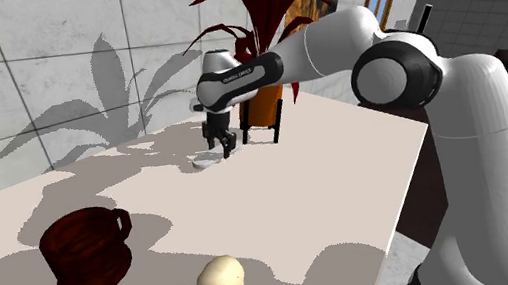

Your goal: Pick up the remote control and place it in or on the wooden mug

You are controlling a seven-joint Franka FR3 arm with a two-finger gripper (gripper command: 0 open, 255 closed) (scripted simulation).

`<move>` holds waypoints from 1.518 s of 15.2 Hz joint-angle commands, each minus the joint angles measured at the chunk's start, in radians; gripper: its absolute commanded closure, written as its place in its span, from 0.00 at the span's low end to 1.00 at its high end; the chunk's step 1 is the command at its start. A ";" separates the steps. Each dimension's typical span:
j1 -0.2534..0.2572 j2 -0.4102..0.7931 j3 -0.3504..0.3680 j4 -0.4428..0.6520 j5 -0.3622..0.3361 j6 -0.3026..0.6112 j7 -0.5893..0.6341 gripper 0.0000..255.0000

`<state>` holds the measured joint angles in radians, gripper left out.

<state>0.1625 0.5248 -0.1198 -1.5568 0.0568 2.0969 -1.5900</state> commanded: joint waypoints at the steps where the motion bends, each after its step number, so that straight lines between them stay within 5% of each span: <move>1: 0.000 -0.008 -0.001 0.016 -0.001 -0.024 0.001 1.00; 23: -0.002 -0.069 -0.006 0.221 -0.011 -0.289 0.006 1.00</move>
<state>0.1609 0.4566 -0.1261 -1.3486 0.0462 1.8213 -1.5839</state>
